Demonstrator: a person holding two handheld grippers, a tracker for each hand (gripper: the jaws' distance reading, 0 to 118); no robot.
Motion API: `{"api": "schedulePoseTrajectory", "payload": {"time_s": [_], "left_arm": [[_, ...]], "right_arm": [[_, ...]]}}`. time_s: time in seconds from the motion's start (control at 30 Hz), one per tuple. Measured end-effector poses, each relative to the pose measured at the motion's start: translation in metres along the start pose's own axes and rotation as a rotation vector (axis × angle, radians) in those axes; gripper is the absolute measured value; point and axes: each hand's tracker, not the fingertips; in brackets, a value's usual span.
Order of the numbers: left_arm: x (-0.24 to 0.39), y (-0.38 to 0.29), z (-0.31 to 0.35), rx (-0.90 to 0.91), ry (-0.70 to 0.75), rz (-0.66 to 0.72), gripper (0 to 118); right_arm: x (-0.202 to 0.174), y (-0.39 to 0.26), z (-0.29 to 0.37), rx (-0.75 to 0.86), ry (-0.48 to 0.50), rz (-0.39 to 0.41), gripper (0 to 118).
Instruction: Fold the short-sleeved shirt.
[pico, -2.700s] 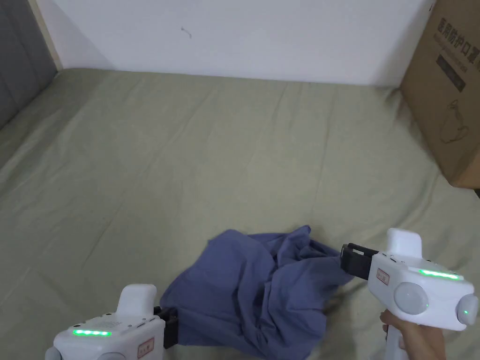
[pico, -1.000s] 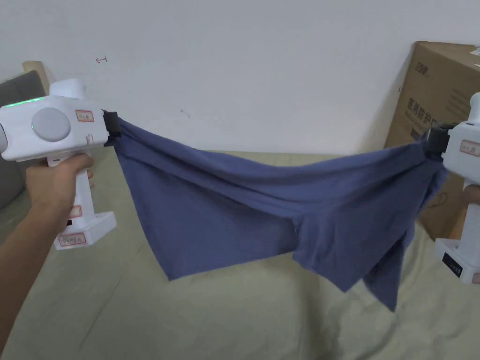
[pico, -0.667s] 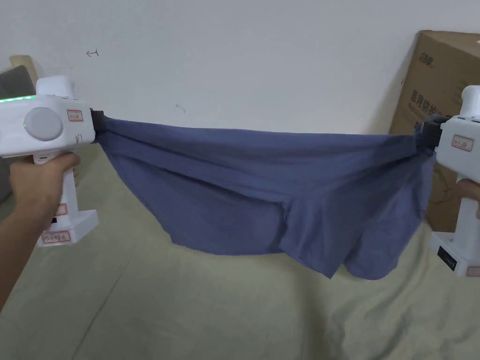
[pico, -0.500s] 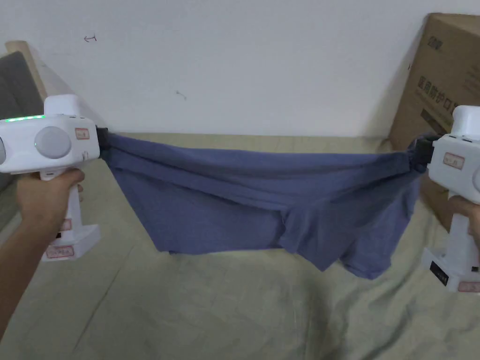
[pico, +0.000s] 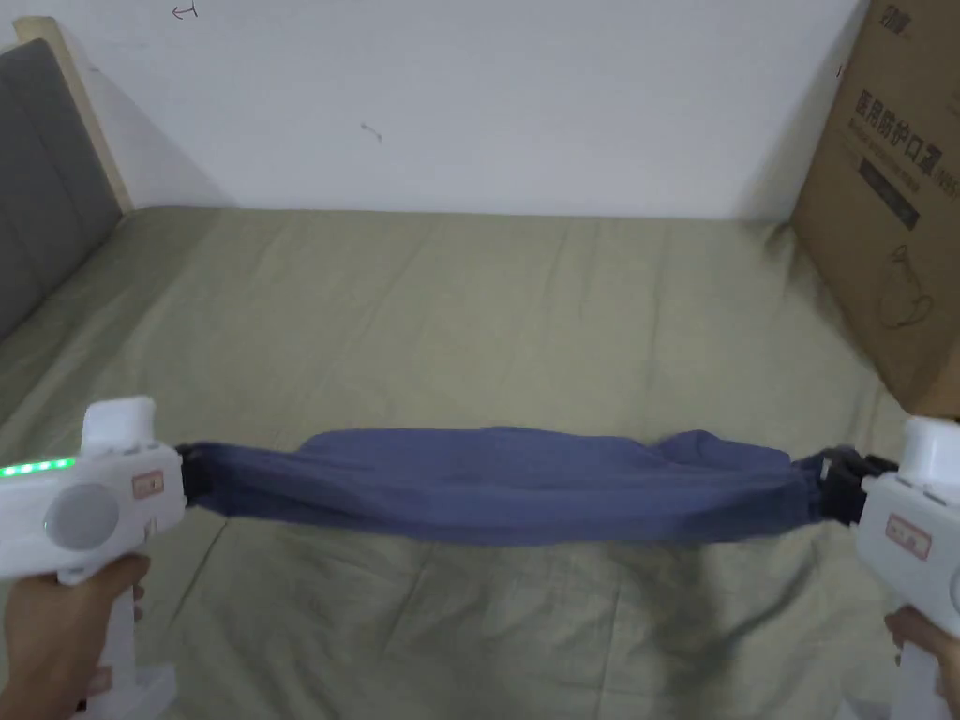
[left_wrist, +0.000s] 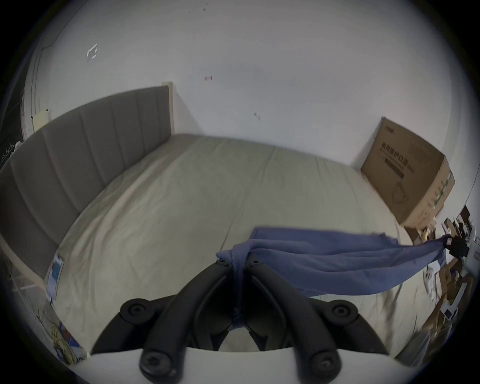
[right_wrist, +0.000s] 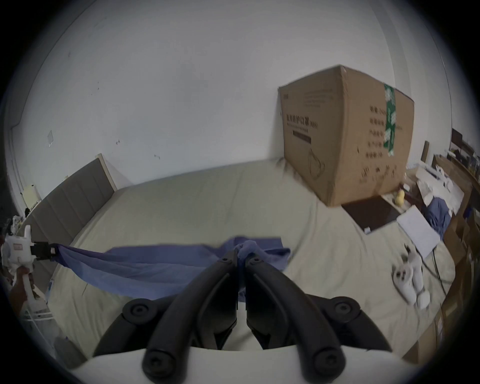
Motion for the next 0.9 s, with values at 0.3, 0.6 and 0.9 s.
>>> {"api": "schedulePoseTrajectory", "payload": {"time_s": [0.3, 0.6, 0.9], "left_arm": [[-0.022, -0.119, 0.043, -0.168, 0.059, -0.008, 5], [-0.041, -0.191, 0.033, -0.351, 0.127, -0.017, 5], [-0.034, -0.185, 0.028, -0.394, 0.126, 0.028, 57]], "right_arm": [[0.016, -0.109, 0.058, -0.161, -0.034, -0.046, 4], [0.031, -0.186, 0.06, -0.417, -0.12, -0.135, 4], [0.018, -0.177, 0.054, -0.45, -0.155, -0.12, 70]]}}
